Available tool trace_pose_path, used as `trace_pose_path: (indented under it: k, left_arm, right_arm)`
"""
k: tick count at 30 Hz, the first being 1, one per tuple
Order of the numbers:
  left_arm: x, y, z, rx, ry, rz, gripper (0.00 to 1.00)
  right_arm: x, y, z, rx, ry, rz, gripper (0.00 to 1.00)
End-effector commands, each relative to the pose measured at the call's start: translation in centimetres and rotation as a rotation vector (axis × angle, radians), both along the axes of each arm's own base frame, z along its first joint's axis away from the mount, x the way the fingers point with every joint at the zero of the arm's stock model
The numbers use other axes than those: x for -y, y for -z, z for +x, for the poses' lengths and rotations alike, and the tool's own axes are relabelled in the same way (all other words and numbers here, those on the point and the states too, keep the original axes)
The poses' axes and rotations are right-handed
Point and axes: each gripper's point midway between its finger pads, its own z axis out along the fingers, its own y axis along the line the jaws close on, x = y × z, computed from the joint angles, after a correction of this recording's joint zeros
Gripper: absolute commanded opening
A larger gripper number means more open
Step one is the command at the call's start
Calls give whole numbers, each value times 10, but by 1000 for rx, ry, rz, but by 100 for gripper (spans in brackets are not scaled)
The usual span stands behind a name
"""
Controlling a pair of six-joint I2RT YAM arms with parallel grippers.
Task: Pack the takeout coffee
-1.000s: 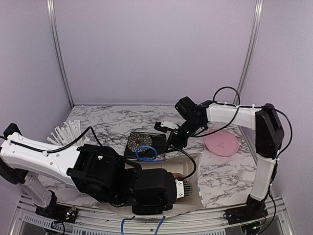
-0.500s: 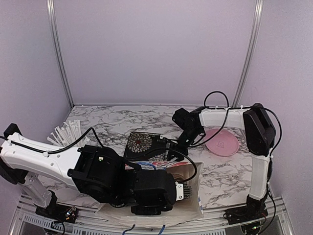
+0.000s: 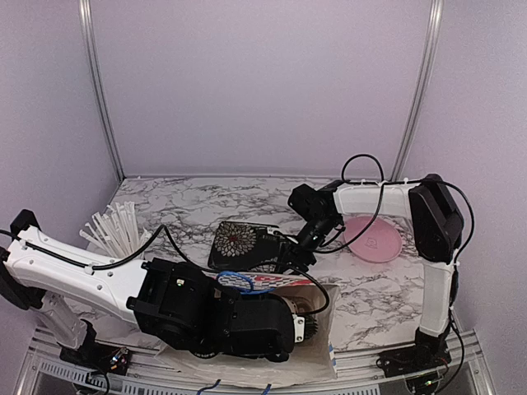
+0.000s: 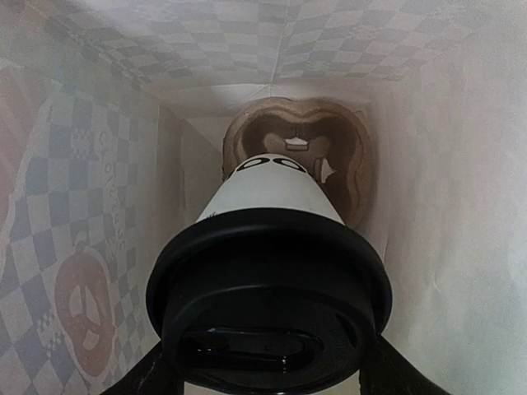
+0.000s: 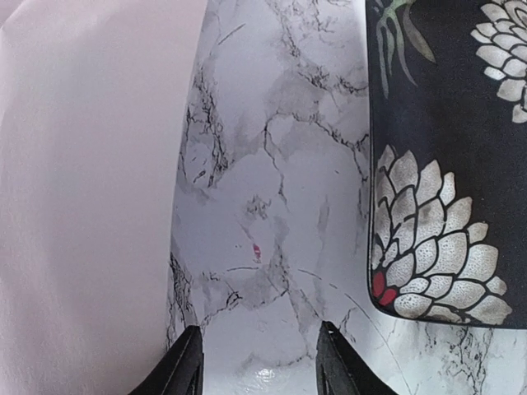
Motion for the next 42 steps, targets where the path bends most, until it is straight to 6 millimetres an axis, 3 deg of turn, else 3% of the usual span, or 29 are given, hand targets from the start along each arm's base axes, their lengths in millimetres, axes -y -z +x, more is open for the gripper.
trace_pose_path:
  k: [1, 9, 24, 33, 42]
  left_arm:
    - [1, -7, 5, 55, 12, -18, 32]
    - [-37, -28, 11, 36, -78, -39, 31]
    - [-81, -15, 5, -26, -103, 136, 28]
    - [-100, 5, 4, -36, -105, 214, 27]
    - [-100, 8, 6, -23, -96, 215, 27]
  right_arm:
    - [-11, -14, -9, 0, -32, 46, 44]
    - [-12, -14, -6, 31, -31, 40, 44]
    - [-18, -21, -5, 29, -48, 75, 44]
    - [-26, -39, -5, 41, -61, 114, 44]
    - [-32, -67, -28, 73, -133, 157, 44]
